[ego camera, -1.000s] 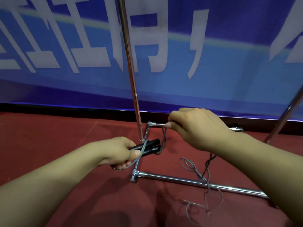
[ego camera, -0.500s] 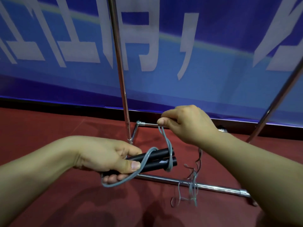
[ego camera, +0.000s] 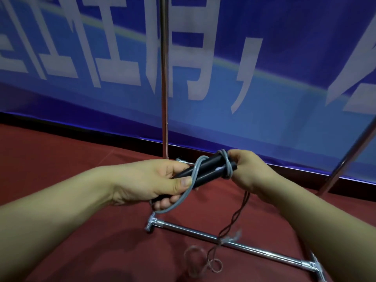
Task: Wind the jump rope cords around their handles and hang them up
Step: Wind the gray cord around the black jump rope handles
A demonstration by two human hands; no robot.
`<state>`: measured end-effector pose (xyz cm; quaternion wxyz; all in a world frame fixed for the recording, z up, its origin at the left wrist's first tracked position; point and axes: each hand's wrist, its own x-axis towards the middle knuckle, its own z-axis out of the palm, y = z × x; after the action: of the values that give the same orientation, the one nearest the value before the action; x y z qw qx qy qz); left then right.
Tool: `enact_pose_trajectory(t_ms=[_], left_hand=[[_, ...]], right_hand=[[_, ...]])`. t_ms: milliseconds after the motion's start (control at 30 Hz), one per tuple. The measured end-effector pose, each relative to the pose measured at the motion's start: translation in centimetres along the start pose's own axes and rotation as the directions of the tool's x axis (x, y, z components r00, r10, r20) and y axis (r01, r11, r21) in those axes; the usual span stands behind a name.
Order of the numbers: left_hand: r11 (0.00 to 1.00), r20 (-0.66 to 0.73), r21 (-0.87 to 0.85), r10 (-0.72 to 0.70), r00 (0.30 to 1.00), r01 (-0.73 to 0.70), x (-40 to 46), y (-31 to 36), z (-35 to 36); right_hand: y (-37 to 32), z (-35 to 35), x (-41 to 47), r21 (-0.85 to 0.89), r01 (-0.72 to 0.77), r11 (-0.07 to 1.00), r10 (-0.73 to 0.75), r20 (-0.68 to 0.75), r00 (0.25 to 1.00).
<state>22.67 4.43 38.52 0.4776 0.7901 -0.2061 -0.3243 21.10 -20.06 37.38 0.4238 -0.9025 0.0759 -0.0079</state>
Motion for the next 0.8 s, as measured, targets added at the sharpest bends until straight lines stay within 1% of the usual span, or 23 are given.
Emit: enact_pose_trajectory(t_ms=[67,133,167,233,367,433,467,533,567,600,700,800], left_hand=[[0.998,-0.047,-0.006,0.060,0.997,-0.060,0.5,0.1,0.1],[0.993,-0.076,0.022,0.115,0.990,-0.113,0.5,1.0,0.3],[0.992,-0.087,0.000,0.126,0.988,-0.126,0.5,1.2,0.3],[0.989,-0.106,-0.045,0.134,0.985,-0.139,0.8,1.1,0.3],[0.982,-0.257,-0.128,0.101,0.961,-0.137,1.2,1.2,0.0],[0.980,-0.329,-0.160,0.057,0.943,-0.115,1.5,1.0,-0.4],[0.983,-0.362,-0.159,0.033,0.932,-0.097,1.5,0.7,-0.6],[0.990,-0.416,-0.119,0.018,0.909,-0.074,1.7,-0.1,-0.9],[0.992,-0.442,-0.096,0.026,0.897,-0.077,1.8,-0.3,-1.0],[0.994,-0.465,-0.071,0.040,0.885,-0.081,1.9,-0.6,-1.2],[0.995,-0.533,-0.014,0.077,0.843,-0.100,2.2,-1.2,-1.8],[0.995,-0.563,0.045,0.100,0.820,-0.090,2.5,-2.0,-2.2]], right_hand=[[0.0,0.0,-0.3,-0.019,-0.023,1.000,0.024,0.054,0.998],[0.1,0.2,-0.3,0.036,-0.065,0.997,0.061,0.086,0.994],[-0.2,0.4,-0.5,0.058,-0.070,0.996,0.063,0.106,0.992],[-0.6,0.7,-0.7,0.084,-0.050,0.995,0.041,0.099,0.994],[-1.7,1.4,-1.0,0.122,0.014,0.992,-0.025,0.090,0.996],[-2.2,1.5,-1.2,0.051,0.080,0.995,-0.084,0.080,0.993],[-2.6,1.4,-1.3,-0.018,0.123,0.992,-0.122,0.067,0.990],[-3.1,1.4,-1.5,-0.120,0.178,0.977,-0.170,0.073,0.983],[-3.3,1.5,-1.5,-0.119,0.184,0.976,-0.174,0.091,0.981],[-3.5,1.7,-1.6,-0.066,0.167,0.984,-0.159,0.108,0.981],[-4.3,1.8,-2.0,0.160,0.043,0.986,-0.070,0.168,0.983],[-4.8,1.7,-2.1,0.220,-0.050,0.974,-0.004,0.236,0.972]])
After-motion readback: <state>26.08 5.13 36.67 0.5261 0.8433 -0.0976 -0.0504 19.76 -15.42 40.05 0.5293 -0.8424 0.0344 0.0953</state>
